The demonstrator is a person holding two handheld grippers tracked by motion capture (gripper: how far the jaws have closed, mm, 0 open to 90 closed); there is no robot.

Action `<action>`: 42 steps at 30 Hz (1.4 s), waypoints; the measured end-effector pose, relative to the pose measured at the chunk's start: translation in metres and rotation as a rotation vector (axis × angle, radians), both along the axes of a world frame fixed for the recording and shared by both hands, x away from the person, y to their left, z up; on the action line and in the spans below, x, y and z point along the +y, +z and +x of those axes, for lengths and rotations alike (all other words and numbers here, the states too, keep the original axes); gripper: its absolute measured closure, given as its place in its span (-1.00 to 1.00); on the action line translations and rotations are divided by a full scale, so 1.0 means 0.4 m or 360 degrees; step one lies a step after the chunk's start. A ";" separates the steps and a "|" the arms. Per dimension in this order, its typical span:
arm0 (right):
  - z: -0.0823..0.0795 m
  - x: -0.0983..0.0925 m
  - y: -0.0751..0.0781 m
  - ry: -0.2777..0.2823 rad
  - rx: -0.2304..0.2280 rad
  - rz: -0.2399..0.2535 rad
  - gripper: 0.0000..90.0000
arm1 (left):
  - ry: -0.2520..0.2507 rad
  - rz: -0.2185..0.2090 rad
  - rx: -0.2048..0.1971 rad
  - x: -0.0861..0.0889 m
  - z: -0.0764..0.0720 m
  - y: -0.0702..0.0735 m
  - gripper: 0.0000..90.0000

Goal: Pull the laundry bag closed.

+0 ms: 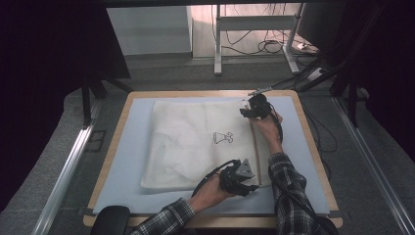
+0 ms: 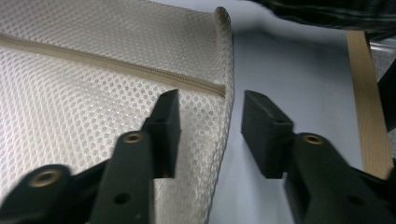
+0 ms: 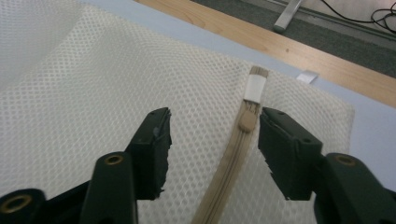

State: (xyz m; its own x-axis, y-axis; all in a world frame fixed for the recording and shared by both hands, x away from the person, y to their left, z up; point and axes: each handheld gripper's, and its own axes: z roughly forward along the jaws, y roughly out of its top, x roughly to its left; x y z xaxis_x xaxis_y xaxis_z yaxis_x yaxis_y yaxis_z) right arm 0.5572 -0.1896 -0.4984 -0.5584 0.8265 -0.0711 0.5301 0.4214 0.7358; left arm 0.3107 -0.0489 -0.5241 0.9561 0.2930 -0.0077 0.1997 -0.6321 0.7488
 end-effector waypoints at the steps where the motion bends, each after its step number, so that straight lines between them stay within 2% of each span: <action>1: -0.007 -0.003 0.002 -0.0001 0.0006 -0.0002 -0.16 | 0.0013 -0.0001 0.0000 0.003 0.000 0.000 0.06; 3: -0.026 -0.016 0.015 -0.0004 0.0016 0.0015 -0.26 | 0.0036 -0.0015 -0.0003 0.015 0.002 0.002 -0.13; 5: -0.032 -0.022 0.020 -0.0002 0.0018 0.0026 -0.30 | 0.0049 -0.0008 -0.0004 0.018 0.004 0.003 -0.18; 7: -0.045 -0.035 0.031 0.0000 0.0023 0.0046 -0.39 | 0.0075 -0.0030 0.0029 0.027 0.007 0.006 -0.35; 10: -0.057 -0.046 0.036 0.0019 0.0017 0.0037 -0.45 | 0.0075 -0.0043 0.0034 0.033 0.004 0.011 -0.47; 12: -0.061 -0.050 0.037 0.0019 0.0025 0.0038 -0.47 | 0.0069 -0.0034 0.0024 0.034 0.003 0.012 -0.53; 16: -0.082 -0.069 0.034 0.0076 0.0058 0.0025 -0.58 | 0.0048 0.0000 0.0019 0.032 -0.003 0.009 -0.64; 24: -0.108 -0.079 0.027 0.0139 0.0070 0.0008 -0.67 | 0.0066 0.0021 0.0045 0.039 -0.001 -0.003 -0.77; 26: -0.117 -0.078 0.031 0.0153 0.0074 0.0039 -0.74 | 0.0084 0.0002 0.0066 0.053 -0.003 -0.003 -0.79; 31: -0.145 -0.072 0.036 0.0193 0.0089 0.0040 -0.79 | 0.0130 -0.0004 0.0056 0.085 -0.011 -0.002 -0.87; 35: -0.172 -0.074 0.045 0.0205 0.0080 0.0052 -0.81 | 0.0152 -0.0067 0.0077 0.103 -0.016 0.013 -0.88; 38: -0.186 -0.080 0.050 0.0203 0.0070 0.0069 -0.82 | 0.0140 -0.0078 0.0068 0.107 -0.021 0.026 -0.89; 39: -0.200 -0.087 0.049 0.0191 0.0070 0.0099 -0.82 | 0.0134 -0.0080 0.0055 0.109 -0.025 0.031 -0.89; 42: -0.217 -0.093 0.046 0.0187 0.0078 0.0090 -0.82 | 0.0112 -0.0057 0.0004 0.120 -0.033 0.040 -0.89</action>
